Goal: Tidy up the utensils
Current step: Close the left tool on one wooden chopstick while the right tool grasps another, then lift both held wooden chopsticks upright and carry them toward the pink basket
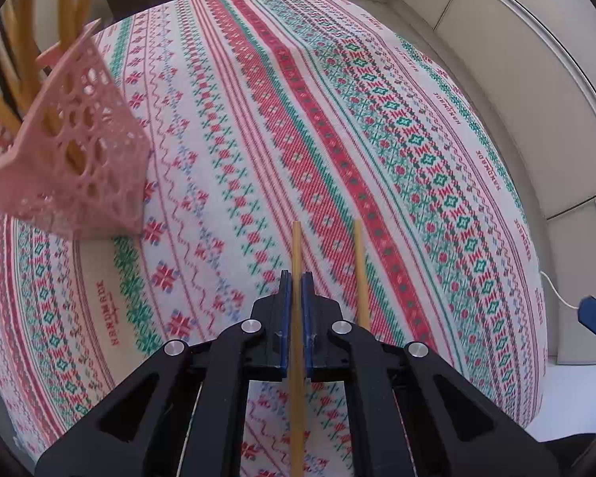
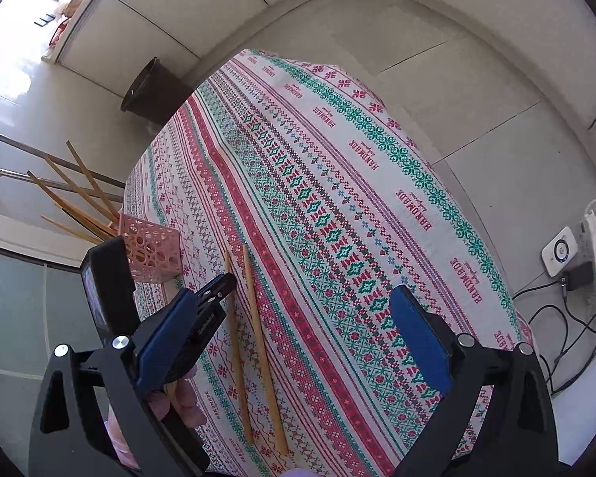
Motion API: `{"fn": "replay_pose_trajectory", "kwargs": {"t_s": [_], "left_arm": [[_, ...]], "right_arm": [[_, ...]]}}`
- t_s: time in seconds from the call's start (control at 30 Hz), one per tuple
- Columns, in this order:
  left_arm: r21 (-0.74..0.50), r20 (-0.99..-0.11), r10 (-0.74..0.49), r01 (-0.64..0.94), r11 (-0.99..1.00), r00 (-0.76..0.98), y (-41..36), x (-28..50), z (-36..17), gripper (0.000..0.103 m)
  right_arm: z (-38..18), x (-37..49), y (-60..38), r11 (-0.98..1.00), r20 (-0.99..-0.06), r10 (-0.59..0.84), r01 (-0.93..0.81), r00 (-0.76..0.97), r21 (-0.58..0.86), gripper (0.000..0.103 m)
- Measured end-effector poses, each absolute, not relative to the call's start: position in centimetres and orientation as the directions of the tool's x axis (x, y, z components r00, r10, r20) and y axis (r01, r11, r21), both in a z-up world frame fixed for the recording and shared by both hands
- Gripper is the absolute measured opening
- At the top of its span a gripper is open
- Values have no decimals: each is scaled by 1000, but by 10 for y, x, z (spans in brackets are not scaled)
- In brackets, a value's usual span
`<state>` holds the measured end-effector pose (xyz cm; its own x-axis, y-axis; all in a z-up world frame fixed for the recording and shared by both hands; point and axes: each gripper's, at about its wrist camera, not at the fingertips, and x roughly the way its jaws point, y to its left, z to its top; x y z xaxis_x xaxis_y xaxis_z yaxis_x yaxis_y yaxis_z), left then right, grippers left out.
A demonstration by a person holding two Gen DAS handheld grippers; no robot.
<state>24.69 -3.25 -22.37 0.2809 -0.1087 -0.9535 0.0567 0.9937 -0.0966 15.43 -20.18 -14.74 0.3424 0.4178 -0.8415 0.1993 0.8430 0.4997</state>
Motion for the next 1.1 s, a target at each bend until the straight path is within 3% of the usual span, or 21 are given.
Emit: {"fn": "replay_pose_trajectory", "kwargs": {"t_s": [0.27, 0.43, 0.57, 0.77, 0.83, 0.87, 1.1], "left_arm": [[-91, -940, -95, 28, 995, 329, 21, 226, -199, 5], [-107, -897, -90, -15, 994, 433, 53, 187, -143, 5], [-132, -860, -89, -51, 990, 502, 90, 154, -108, 5], [-132, -820, -69, -70, 989, 567, 114, 133, -80, 5], [-135, -816, -69, -73, 988, 574, 118, 129, -76, 5], [-134, -814, -67, -74, 988, 578, 119, 129, -75, 5], [-150, -792, -69, -83, 985, 606, 131, 119, -65, 5]], "right_arm": [[-173, 183, -149, 888, -883, 395, 139, 255, 437, 95], [-184, 199, -109, 941, -914, 315, 39, 257, 335, 89], [-203, 204, -79, 976, -947, 216, -25, 236, 217, 70], [-216, 193, -39, 985, -940, 96, -169, 327, 41, 56], [-214, 191, -37, 982, -927, 113, -185, 357, 48, 28], [-211, 190, -39, 982, -925, 119, -177, 361, 58, 6], [-198, 181, -66, 968, -899, 250, -122, 360, 220, 6]]}}
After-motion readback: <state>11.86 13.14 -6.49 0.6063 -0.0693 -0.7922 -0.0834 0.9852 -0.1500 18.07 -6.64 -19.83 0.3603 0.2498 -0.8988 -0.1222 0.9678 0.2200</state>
